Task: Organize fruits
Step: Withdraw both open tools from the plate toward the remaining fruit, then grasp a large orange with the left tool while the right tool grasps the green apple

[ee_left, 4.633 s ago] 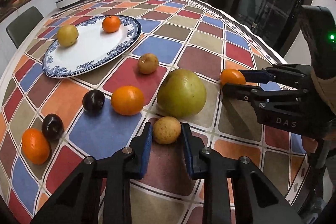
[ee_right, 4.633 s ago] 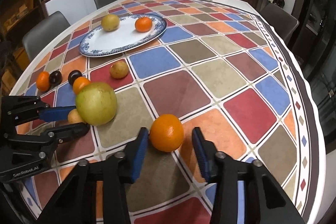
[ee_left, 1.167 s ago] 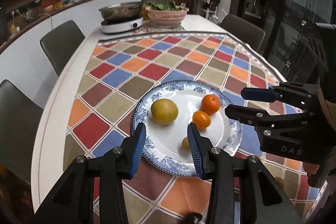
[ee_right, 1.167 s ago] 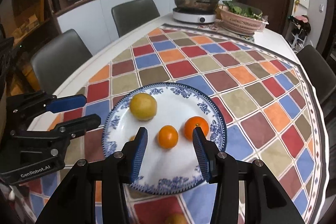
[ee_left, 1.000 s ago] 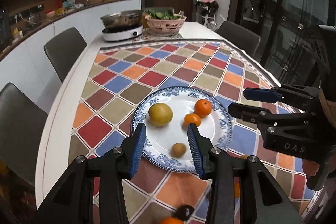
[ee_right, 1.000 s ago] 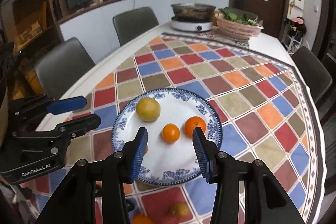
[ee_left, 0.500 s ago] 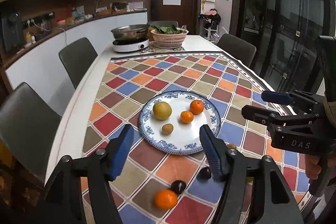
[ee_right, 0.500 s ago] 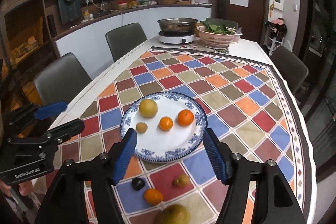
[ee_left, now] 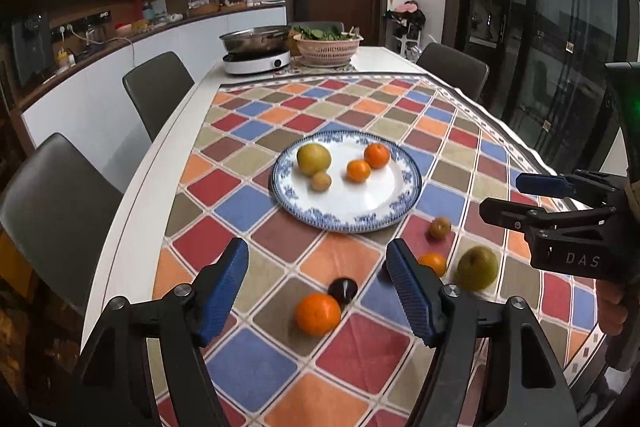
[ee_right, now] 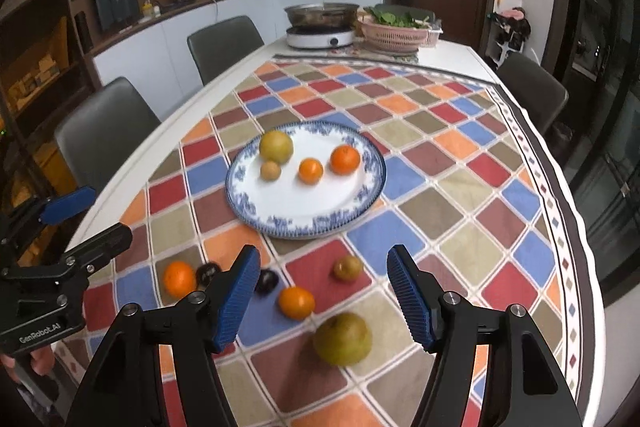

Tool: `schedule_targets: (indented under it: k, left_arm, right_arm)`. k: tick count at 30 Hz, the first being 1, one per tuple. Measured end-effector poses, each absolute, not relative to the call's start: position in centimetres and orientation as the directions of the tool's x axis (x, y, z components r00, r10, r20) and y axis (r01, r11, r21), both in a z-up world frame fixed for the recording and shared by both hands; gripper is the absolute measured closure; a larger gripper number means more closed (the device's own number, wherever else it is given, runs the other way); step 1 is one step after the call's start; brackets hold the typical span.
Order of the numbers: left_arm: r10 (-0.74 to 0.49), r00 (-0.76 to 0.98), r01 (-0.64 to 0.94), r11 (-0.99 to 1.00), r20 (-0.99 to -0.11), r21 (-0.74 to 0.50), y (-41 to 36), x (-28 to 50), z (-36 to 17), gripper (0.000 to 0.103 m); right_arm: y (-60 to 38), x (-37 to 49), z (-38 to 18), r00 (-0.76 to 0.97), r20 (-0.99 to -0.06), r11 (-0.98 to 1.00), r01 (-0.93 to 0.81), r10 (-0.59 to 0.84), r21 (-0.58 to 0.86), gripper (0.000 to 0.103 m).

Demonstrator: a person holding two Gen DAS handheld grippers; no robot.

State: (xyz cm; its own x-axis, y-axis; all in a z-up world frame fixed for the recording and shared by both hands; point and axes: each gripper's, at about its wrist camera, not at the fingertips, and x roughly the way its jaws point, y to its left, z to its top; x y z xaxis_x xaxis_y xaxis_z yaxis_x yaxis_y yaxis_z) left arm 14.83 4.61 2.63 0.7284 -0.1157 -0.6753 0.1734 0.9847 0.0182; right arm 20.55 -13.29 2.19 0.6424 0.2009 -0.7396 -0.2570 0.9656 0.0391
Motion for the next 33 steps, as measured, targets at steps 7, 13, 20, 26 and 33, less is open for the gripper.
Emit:
schedule_targets:
  k: [7,13,20,26,33]
  left_arm:
    - [-0.101,0.69,0.193,0.98,-0.716,0.048,4.3,14.1,0.7,0.029]
    - [-0.092,0.64,0.209,0.976,-0.763,0.058,4.1,14.4,-1.3,0.029]
    - [-0.078,0.586,0.217,0.974,-0.807,0.063,4.1,15.6,-3.7,0.029]
    - [-0.066,0.552,0.225,0.972,-0.831,0.072,4.0,16.8,-5.5,0.029]
    - [-0.072,0.53,0.222,0.973,-0.845,0.056,4.0,17.9,-6.6,0.029]
  right_arm:
    - [-13.5,19.3,-0.1,0.592,-0.789,0.97,-0.244,0.164,0.018,0.037]
    - [-14.0,19.1,-2.0,0.545,-0.83,0.975,-0.22,0.123,0.0,0.037]
    - [-14.0,19.5,-4.2,0.483,-0.87,0.977,-0.214,0.097,-0.009,0.037]
    - [-14.1,20.1,-5.9,0.452,-0.889,0.979,-0.201,0.07,-0.025,0.037]
    - [-14.1,21.0,-7.1,0.427,-0.901,0.98,-0.198,0.069,-0.019,0.037]
